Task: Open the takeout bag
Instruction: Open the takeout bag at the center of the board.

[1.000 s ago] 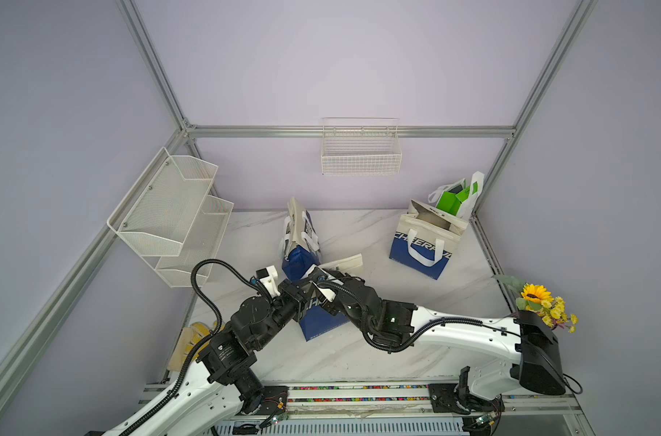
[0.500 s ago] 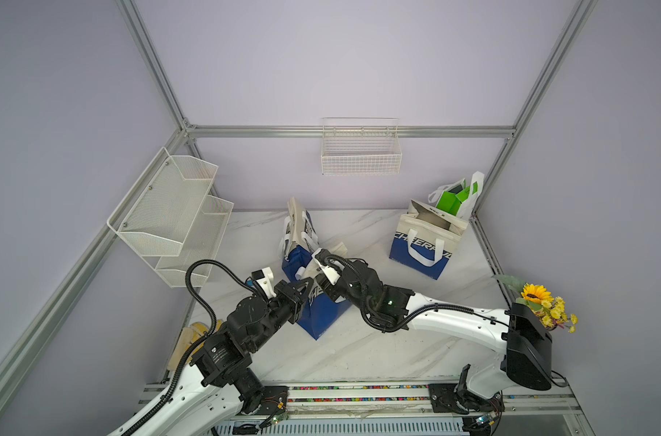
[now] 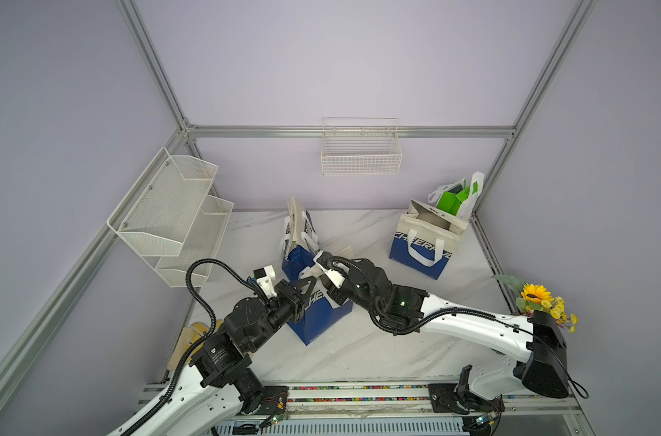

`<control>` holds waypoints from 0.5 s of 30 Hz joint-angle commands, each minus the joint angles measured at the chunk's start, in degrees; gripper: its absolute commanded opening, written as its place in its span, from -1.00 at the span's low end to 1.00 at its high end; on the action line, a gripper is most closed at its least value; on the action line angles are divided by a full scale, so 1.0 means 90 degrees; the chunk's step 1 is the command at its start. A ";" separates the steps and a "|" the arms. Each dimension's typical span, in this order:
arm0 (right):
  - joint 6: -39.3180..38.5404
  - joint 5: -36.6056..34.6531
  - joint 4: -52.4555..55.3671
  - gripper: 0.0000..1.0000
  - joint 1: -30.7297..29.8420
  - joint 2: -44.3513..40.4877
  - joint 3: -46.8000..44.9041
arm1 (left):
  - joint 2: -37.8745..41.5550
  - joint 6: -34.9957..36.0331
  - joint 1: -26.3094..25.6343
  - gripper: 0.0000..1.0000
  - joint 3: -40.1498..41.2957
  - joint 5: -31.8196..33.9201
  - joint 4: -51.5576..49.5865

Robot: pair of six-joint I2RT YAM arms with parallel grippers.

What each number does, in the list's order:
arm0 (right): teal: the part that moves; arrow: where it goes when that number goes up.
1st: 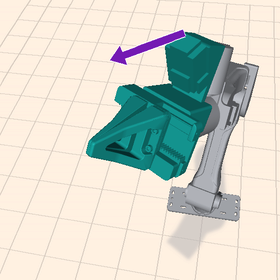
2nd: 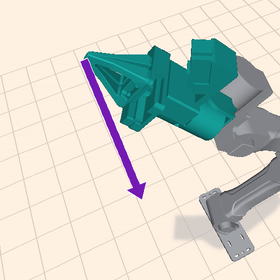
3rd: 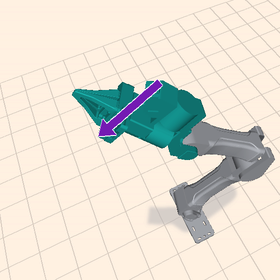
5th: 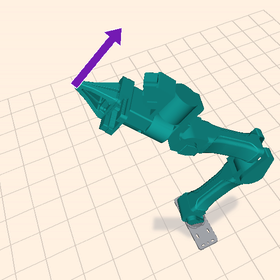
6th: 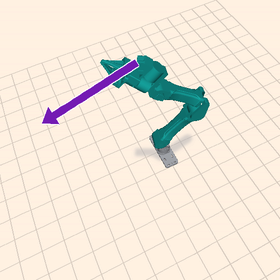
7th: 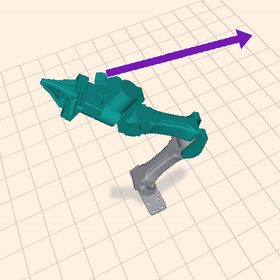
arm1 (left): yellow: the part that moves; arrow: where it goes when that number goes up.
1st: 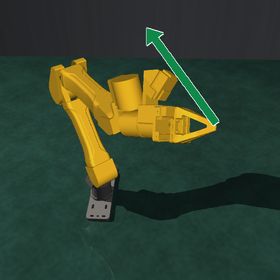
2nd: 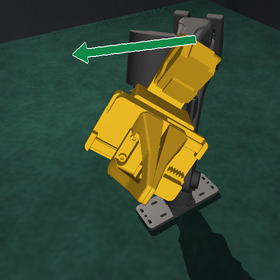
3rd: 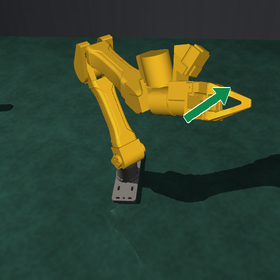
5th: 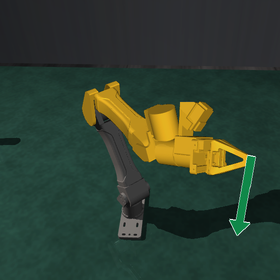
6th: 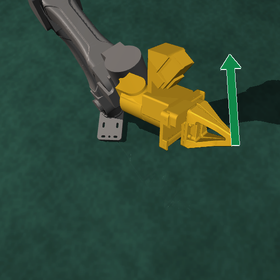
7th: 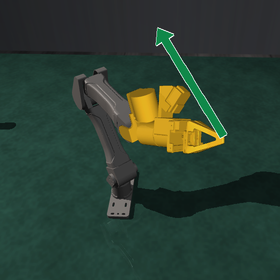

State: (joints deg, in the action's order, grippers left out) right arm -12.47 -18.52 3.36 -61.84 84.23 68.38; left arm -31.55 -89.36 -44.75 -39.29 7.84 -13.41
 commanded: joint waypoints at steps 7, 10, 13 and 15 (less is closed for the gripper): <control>-0.0275 -0.0264 0.0196 -0.26 -0.0004 -0.0162 0.0230 | -0.0009 0.0229 0.0031 -1.00 -0.0762 0.0152 -0.0376; -0.0313 -0.0209 0.0150 -0.27 -0.0006 -0.0044 0.0338 | -0.0086 0.0225 0.0031 -1.00 -0.0775 0.0088 -0.0323; -0.0331 -0.0120 0.0081 -0.31 -0.0018 0.0107 0.0467 | -0.0093 0.0231 0.0041 -1.00 -0.0762 0.0095 -0.0323; -0.0327 -0.0139 0.0016 -0.67 -0.0018 0.0174 0.0518 | -0.0079 0.0241 0.0052 -1.00 -0.0759 0.0105 -0.0363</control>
State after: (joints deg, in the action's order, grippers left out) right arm -14.11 -18.39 5.69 -62.28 84.95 70.78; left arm -32.95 -88.60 -44.62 -42.48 8.25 -18.98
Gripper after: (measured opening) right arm 0.242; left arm 0.047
